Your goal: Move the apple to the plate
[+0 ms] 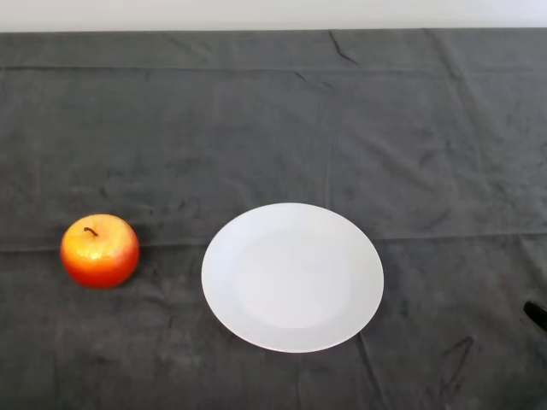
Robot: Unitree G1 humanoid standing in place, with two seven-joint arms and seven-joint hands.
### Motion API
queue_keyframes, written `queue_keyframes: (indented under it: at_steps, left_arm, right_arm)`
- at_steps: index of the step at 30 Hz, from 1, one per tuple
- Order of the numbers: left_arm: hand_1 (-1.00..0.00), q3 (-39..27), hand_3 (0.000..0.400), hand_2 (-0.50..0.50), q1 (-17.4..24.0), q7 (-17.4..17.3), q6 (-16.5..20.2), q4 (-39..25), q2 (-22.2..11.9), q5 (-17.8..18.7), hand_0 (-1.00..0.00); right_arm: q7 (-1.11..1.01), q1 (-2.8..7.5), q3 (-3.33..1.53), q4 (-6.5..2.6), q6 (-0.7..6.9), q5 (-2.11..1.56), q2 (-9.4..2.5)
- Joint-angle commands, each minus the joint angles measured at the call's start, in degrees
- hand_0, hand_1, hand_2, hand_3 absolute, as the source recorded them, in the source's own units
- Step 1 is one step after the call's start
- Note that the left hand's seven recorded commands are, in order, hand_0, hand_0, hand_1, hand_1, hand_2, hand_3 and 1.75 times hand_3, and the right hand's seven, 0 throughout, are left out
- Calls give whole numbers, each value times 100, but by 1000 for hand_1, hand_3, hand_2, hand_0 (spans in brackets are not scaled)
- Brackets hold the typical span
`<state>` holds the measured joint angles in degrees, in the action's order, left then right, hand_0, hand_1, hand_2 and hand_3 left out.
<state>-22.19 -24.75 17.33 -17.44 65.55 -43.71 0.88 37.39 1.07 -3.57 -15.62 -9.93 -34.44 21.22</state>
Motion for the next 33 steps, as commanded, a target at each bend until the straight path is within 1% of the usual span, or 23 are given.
queue_keyframes:
  at_steps: [1,13,19,26,29,33]
  left_arm:
    - [0,226,0,0,-338,-92,65,15,-487,-73,0]
    - [0,543,0,0,-600,-477,226,7,-424,-253,0]
    - [0,734,0,0,-711,-712,388,-201,-324,-334,0]
    - [0,925,0,0,-641,-1014,701,-849,-155,-356,0]
    - [0,996,0,0,-529,-1152,888,-1287,-66,-340,0]
    - [0,1080,0,0,-323,-1390,1261,-2081,21,-289,0]
  right_arm:
    - [-48,-61,25,-230,293,-95,-127]
    - [-49,-61,26,-230,293,-94,-127]
    - [-50,-61,28,-230,294,-92,-129]
    - [-54,-60,35,-228,298,-86,-134]
    - [-57,-60,42,-227,302,-80,-138]
    - [-65,-59,54,-224,308,-69,-146]
